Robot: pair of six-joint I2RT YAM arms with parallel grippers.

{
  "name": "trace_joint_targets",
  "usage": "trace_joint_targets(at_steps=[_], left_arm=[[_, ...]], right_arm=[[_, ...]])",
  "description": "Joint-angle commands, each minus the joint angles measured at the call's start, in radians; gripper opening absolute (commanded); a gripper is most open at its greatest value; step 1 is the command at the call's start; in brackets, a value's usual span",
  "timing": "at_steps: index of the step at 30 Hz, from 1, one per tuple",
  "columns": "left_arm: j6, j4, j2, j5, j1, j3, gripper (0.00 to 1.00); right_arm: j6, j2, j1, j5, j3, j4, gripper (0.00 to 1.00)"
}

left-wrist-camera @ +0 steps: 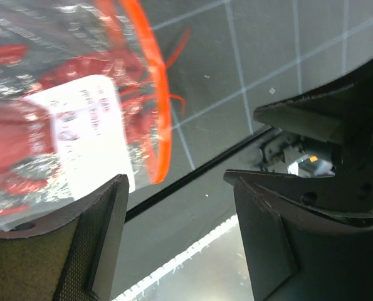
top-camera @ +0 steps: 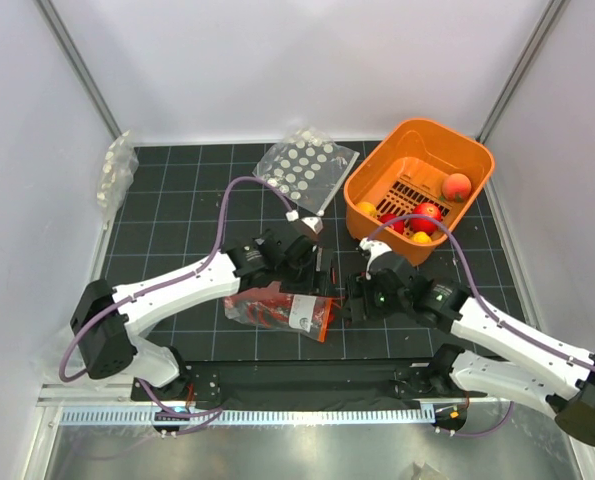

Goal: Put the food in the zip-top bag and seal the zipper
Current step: Place the zipper food storage bag at the center of the board, then adjust the fake lobster in the zipper food storage bag.

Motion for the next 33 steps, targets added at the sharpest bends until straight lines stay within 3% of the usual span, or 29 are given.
trace_joint_targets(at_steps=[1,9,13,15,19,24,29,33], left_arm=[[-0.048,-0.054,-0.107,-0.108,0.003,-0.01,0.72],[-0.347,-0.1,-0.347,-0.176,0.004,-0.244,0.77],[-0.448,-0.184,-0.457,-0.263,0.021,-0.328,0.83],[-0.467,-0.201,-0.513,-0.236,0.052,-0.36,0.85],[-0.439,-0.163,-0.557,-0.093,0.217,-0.477,0.85],[-0.337,-0.163,-0.481,0.003,0.369,-0.466,0.86],[-0.24,-0.156,-0.351,0.031,0.425,-0.414,0.86],[-0.186,-0.175,-0.28,0.025,0.458,-0.339,0.86]], right_arm=[[-0.023,0.029,-0.004,-0.04,-0.018,0.097,0.69],[-0.156,0.173,-0.004,-0.039,-0.067,0.275,0.65],[-0.186,0.305,-0.004,-0.028,-0.035,0.353,0.65],[-0.197,0.377,0.0,-0.051,-0.004,0.378,0.65],[-0.291,0.465,0.097,-0.014,0.071,0.387,0.68],[-0.348,0.509,0.158,-0.04,0.085,0.444,0.8],[-0.462,0.552,0.19,-0.029,0.107,0.456,0.86],[-0.523,0.603,0.198,-0.106,0.127,0.477,0.86]])
